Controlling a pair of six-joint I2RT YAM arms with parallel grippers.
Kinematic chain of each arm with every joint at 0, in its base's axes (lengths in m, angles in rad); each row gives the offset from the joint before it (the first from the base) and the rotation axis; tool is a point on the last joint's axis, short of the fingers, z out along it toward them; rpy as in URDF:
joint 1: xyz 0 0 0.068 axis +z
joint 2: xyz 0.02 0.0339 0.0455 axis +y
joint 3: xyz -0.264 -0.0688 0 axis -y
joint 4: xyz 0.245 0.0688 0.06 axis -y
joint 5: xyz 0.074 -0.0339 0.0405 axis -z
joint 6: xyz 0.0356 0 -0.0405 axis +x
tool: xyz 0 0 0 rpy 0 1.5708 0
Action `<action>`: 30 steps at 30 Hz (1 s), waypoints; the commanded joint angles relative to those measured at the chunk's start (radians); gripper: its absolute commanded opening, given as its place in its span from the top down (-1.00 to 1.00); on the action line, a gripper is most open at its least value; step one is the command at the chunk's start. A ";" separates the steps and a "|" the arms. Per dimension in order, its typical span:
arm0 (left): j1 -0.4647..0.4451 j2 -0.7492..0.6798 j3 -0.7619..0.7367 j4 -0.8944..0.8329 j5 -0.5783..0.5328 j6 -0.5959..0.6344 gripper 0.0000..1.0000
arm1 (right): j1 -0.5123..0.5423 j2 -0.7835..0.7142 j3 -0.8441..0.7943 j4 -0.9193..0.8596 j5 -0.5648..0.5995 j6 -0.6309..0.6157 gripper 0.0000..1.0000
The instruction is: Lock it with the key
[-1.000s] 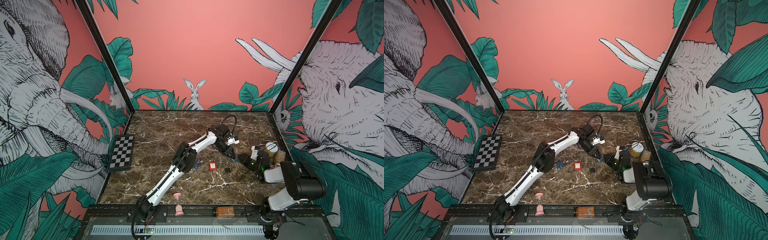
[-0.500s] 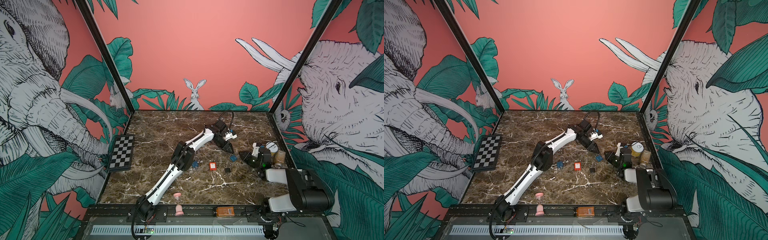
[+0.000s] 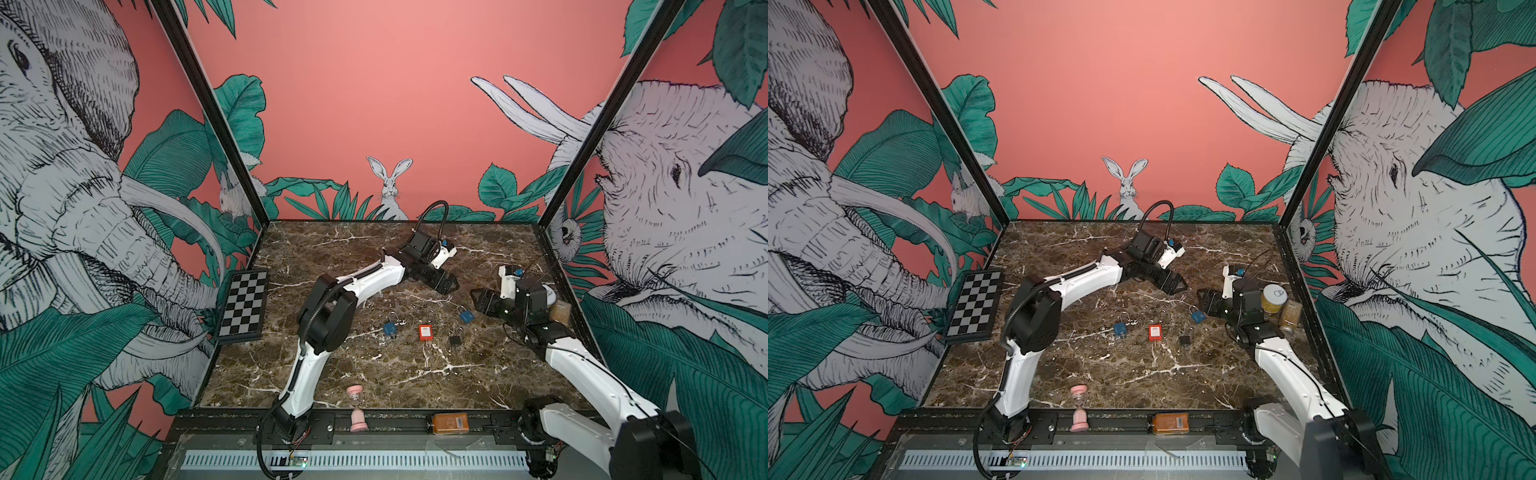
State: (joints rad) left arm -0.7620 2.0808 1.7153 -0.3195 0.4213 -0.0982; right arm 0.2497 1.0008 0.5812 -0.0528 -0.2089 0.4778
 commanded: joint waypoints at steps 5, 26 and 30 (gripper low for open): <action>-0.001 -0.299 -0.337 0.254 -0.095 -0.157 -0.95 | 0.171 -0.021 0.099 -0.217 0.093 -0.124 -0.96; -0.007 -0.776 -0.890 0.284 -0.313 -0.235 -0.95 | 0.392 0.294 0.246 -0.499 0.269 0.052 -0.96; -0.007 -0.773 -0.913 0.327 -0.290 -0.254 -0.95 | 0.393 0.274 0.165 -0.378 0.192 0.124 -0.39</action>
State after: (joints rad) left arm -0.7635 1.3247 0.8207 -0.0311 0.1162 -0.3313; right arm 0.6411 1.2861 0.7677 -0.4988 0.0444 0.5327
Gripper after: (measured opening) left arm 0.976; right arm 0.739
